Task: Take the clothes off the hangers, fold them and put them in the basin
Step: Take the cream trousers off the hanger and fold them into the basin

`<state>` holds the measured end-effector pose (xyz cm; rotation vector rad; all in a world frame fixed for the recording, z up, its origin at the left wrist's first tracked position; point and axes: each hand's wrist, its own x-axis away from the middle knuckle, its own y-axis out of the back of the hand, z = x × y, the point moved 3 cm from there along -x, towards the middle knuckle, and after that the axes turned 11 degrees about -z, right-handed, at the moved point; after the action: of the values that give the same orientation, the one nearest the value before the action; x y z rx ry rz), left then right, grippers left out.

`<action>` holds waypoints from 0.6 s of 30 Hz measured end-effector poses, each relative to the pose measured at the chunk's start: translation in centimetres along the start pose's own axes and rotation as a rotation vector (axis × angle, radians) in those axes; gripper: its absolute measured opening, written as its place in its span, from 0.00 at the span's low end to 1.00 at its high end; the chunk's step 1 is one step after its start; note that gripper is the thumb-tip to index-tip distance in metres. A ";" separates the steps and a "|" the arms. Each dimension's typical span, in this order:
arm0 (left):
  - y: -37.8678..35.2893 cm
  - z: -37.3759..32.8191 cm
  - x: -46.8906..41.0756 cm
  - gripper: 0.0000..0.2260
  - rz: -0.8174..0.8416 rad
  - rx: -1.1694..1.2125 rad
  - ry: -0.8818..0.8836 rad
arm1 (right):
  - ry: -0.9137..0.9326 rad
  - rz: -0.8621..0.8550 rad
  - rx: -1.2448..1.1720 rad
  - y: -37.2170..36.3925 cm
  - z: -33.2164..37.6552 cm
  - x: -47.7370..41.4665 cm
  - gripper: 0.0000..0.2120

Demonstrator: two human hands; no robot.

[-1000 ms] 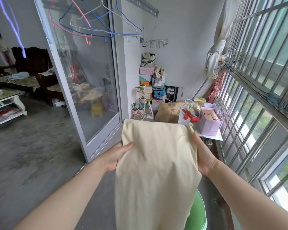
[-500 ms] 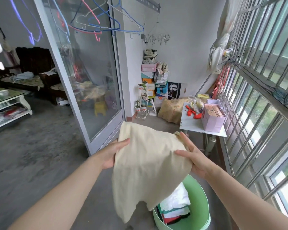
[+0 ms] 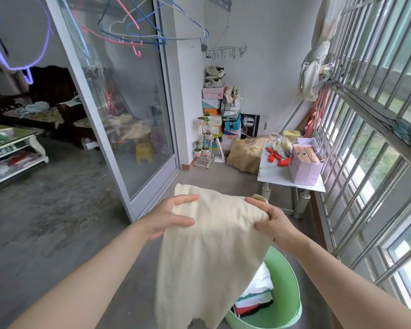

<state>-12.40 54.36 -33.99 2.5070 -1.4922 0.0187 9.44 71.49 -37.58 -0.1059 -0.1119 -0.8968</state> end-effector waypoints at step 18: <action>-0.4 -0.4 -1.0 0.43 -0.038 -0.006 0.040 | -0.002 -0.114 0.582 0.3 0.2 -0.8 0.18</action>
<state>-12.54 55.50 -33.83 2.5138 -1.4270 0.0579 9.17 72.38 -37.50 0.4454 -0.3781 -0.9465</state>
